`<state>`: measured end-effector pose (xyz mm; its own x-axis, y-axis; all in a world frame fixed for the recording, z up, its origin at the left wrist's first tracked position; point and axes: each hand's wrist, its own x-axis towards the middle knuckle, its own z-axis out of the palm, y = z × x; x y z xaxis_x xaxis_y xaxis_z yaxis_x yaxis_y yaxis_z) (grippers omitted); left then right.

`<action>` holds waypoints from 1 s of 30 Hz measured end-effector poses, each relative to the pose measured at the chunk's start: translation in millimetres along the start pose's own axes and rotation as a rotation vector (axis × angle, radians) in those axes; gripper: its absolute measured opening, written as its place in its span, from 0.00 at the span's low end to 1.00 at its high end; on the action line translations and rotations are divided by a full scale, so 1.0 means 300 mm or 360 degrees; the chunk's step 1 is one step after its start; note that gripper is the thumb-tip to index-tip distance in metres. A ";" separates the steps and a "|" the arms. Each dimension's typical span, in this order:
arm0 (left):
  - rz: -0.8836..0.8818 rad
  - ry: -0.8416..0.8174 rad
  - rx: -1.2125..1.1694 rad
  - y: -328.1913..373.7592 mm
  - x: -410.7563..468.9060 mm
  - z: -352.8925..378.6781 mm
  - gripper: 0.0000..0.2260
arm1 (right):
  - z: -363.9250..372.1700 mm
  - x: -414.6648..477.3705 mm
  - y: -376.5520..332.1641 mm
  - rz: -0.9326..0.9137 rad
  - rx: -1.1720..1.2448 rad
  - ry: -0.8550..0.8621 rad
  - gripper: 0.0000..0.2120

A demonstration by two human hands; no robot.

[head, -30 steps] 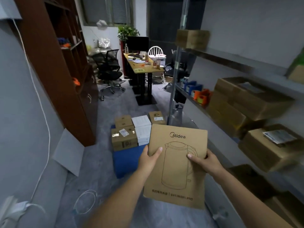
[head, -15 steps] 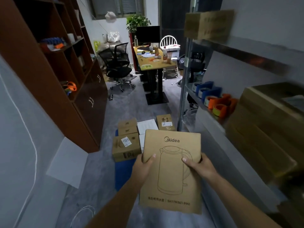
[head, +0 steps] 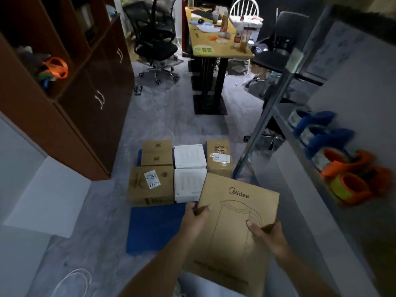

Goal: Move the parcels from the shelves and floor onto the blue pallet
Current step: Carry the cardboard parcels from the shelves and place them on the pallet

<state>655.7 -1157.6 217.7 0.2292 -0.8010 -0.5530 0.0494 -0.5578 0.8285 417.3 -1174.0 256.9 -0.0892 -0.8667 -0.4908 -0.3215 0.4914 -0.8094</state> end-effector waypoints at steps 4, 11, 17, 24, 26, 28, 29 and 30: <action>-0.0052 -0.0112 -0.0015 0.003 0.291 0.021 0.19 | 0.058 0.250 -0.007 -0.0002 0.0057 0.0096 0.21; -0.0120 -0.0184 0.0053 -0.104 0.694 0.137 0.17 | 0.101 0.664 0.121 0.0068 -0.0098 0.0240 0.40; -0.0238 -0.0096 -0.0022 -0.253 1.060 0.275 0.24 | 0.194 1.117 0.265 0.0168 -0.0158 0.0337 0.44; -0.0369 -0.0053 -0.0101 -0.438 1.365 0.428 0.15 | 0.225 1.512 0.414 0.0183 -0.0293 0.0065 0.39; -0.0377 -0.0023 -0.0088 -0.475 1.418 0.452 0.16 | 0.232 1.593 0.445 0.0231 -0.0303 -0.0012 0.39; -0.0393 -0.0014 -0.0098 -0.504 1.463 0.474 0.15 | 0.239 1.669 0.469 0.0299 -0.0350 -0.0052 0.42; -0.0400 -0.0024 -0.0120 -0.514 1.485 0.484 0.15 | 0.241 1.707 0.478 0.0319 -0.0394 -0.0055 0.42; -0.0401 -0.0036 -0.0134 -0.520 1.507 0.494 0.15 | 0.242 1.747 0.487 0.0330 -0.0424 -0.0058 0.42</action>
<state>607.5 -1465.0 -174.8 0.1777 -0.6444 -0.7438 0.1829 -0.7210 0.6683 392.1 -1550.3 -142.1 -0.1460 -0.7448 -0.6512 -0.5354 0.6130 -0.5810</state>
